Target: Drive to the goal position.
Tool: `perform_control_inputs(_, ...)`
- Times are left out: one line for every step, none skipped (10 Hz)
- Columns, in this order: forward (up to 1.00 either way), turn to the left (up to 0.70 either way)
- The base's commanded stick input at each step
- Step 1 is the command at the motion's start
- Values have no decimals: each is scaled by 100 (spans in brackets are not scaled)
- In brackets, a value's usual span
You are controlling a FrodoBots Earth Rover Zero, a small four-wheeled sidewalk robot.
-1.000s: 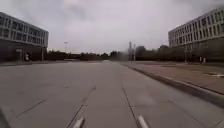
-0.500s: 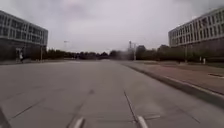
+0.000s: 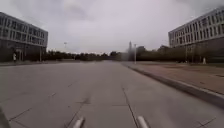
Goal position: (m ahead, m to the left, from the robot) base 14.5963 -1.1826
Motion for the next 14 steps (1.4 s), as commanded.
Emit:
perform_control_inputs(70,0)
perform_control_inputs(70,0)
perform_control_inputs(70,0)
perform_control_inputs(70,0)
perform_control_inputs(70,0)
perform_control_inputs(70,0)
perform_control_inputs(70,0)
perform_control_inputs(70,0)
perform_control_inputs(70,0)
perform_control_inputs(70,0)
perform_control_inputs(70,0)
perform_control_inputs(70,0)
perform_control_inputs(70,0)
perform_control_inputs(70,0)
